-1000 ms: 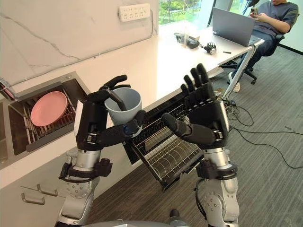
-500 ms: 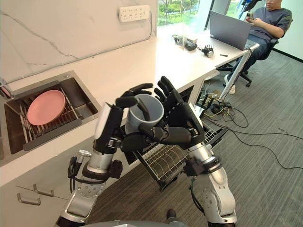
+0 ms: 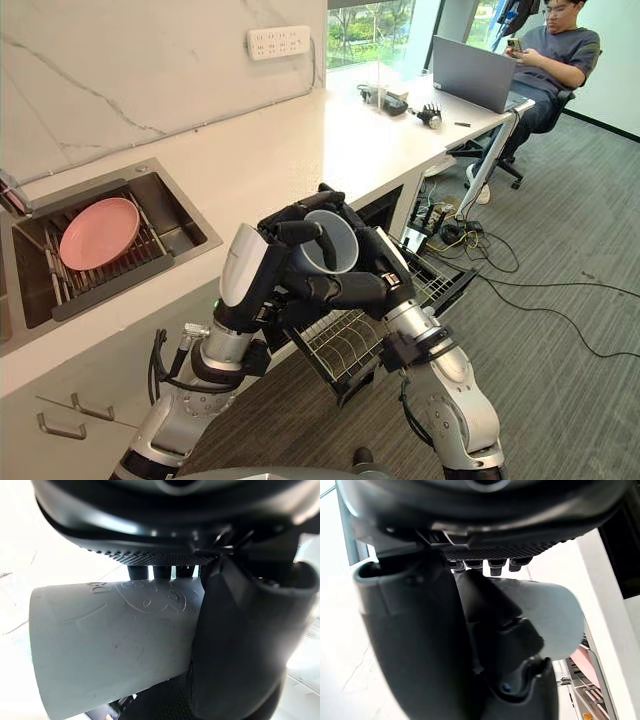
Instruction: Walk over to the sink, pick up the cup, carry it to the dishwasher, place the cup inside the dishwasher, then close the dishwasher door
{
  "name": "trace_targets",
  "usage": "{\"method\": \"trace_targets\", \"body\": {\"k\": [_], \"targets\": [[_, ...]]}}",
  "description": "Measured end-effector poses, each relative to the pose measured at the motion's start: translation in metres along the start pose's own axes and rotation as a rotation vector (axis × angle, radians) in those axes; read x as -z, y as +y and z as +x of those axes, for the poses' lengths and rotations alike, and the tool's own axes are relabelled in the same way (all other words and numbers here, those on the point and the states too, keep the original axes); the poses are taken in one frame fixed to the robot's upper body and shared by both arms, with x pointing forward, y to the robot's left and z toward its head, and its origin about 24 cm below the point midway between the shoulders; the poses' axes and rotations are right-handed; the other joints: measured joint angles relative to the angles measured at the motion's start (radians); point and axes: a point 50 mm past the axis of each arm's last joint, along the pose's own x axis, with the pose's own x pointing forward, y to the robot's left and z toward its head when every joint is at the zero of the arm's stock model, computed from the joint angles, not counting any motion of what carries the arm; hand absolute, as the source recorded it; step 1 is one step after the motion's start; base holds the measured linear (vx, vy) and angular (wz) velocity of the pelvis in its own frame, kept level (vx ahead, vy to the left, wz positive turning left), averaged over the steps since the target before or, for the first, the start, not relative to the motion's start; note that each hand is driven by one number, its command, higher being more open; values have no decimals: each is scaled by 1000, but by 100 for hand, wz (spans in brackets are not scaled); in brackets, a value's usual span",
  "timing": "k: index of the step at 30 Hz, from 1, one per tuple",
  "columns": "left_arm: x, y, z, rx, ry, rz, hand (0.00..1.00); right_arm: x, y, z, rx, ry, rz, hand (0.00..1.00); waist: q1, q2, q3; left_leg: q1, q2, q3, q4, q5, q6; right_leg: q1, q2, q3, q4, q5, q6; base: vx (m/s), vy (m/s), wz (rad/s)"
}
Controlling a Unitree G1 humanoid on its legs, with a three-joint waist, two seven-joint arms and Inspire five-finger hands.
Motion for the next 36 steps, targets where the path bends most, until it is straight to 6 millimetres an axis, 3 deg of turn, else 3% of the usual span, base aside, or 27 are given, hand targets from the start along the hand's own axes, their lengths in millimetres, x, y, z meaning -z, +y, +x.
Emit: {"method": "trace_targets", "body": {"k": [8, 9, 23, 24, 36], "targets": [[1, 1, 0, 1, -11, 35, 0, 6, 1, 1, 17, 48, 37, 100, -3, -1, -5, 0, -6, 1, -3, 4, 3, -2, -6, -2, 0, 1, 1, -27, -7, 0], [1, 0, 0, 2, -11, 36, 0, 6, 1, 1, 19, 51, 43, 0, -4, -1, -6, 1, -7, -1, -3, 5, 4, -1, -6, -4, 0, 1, 1, 0, 0, 0], [-1, 1, 7, -30, -35, 38, 0, 2, 3, 7, 24, 32, 94, 0, -5, -18, -34, -1, -15, -15, -3, 8, 7, 4, -15, -24, 0, 0, -2, -29, -14, 3], [-2, 1, 8, -30, -38, 39, 100, 2, 3, 7, 24, 28, 93, 0, -5, -18, -35, -1, -16, -15, -3, 8, 7, 4, -16, -25, 0, -1, -2, -35, -20, 0], [-12, -5, 16, -56, -61, -66, 100, -8, 1, 10, 54, -74, 135, 0, -9, -20, -37, -1, -15, -15, -4, 8, 7, 0, -15, -26, 0, -2, -4, -11, -6, 0]]}}
